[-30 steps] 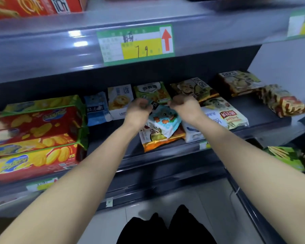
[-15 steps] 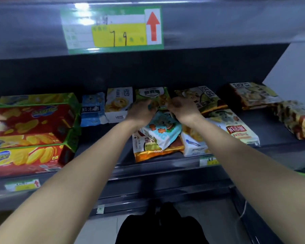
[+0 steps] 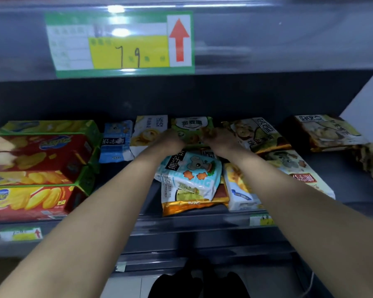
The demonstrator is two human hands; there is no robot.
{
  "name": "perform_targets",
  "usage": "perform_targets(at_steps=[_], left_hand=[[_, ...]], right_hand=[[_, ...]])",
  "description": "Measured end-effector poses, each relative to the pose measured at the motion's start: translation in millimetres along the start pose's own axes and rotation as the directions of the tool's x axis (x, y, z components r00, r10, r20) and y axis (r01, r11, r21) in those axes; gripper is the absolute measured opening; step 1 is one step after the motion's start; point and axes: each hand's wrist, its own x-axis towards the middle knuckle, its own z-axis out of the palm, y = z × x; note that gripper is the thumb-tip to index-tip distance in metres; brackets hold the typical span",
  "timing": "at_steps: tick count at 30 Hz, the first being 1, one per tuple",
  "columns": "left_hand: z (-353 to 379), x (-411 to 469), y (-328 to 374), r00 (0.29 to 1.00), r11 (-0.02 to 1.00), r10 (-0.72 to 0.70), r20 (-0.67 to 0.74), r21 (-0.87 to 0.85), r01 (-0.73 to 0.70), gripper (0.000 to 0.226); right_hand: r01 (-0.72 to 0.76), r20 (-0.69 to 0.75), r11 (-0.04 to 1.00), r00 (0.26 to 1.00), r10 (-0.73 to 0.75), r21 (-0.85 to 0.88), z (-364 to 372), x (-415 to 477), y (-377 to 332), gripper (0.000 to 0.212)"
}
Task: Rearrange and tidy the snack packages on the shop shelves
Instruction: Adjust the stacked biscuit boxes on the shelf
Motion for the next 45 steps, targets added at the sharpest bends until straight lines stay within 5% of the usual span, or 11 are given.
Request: perform_targets(at_steps=[11, 16, 20, 26, 34, 37, 42, 45], left_hand=[[0.5, 6.6, 3.3, 0.995, 0.95, -0.098, -0.002, -0.297, 0.093, 0.021], [-5.3, -2.7, 6.9, 0.993, 0.912, -0.094, -0.068, -0.405, 0.059, 0.022], [-15.9, -10.2, 10.2, 0.983, 0.93, -0.101, -0.156, -0.366, 0.037, 0.029], [-34.2, -38.6, 13.2, 0.954, 0.966, -0.09, -0.286, -0.259, 0.014, 0.04], [-42.3, -101.5, 9.3, 0.942, 0.95, -0.111, -0.315, -0.313, 0.007, 0.034], [-37.6, -132.6, 0.4, 0.925, 0.919, -0.186, -0.331, -0.393, 0.044, 0.02], [-21.0, -195.2, -8.4, 0.892, 0.897, -0.296, -0.343, -0.421, 0.136, 0.048], [-16.1, -229.8, -19.4, 0.874, 0.873, -0.321, -0.366, -0.473, 0.122, 0.042]], right_hand=[[-0.2, 0.001, 0.886, 0.976, 0.22, 0.418, 15.3, 21.6, 2.6, 0.028], [-0.187, -0.038, 0.82, 0.968, 0.247, 0.542, 9.2, 16.8, -8.5, 0.046], [-0.134, -0.104, 0.811, 0.967, 0.233, 0.569, -0.3, 3.2, -23.9, 0.062], [-0.102, -0.205, 0.817, 0.944, 0.26, 0.567, -2.1, -24.3, -41.0, 0.056], [-0.162, -0.194, 0.878, 0.942, 0.273, 0.451, 0.1, -87.5, -72.9, 0.036], [-0.113, -0.214, 0.835, 0.94, 0.265, 0.538, 5.9, -119.5, -77.1, 0.053], [-0.077, -0.207, 0.876, 0.958, 0.197, 0.475, 15.1, -174.5, -70.1, 0.06], [-0.043, -0.195, 0.869, 0.968, 0.158, 0.494, 23.0, -209.7, -75.2, 0.049]])
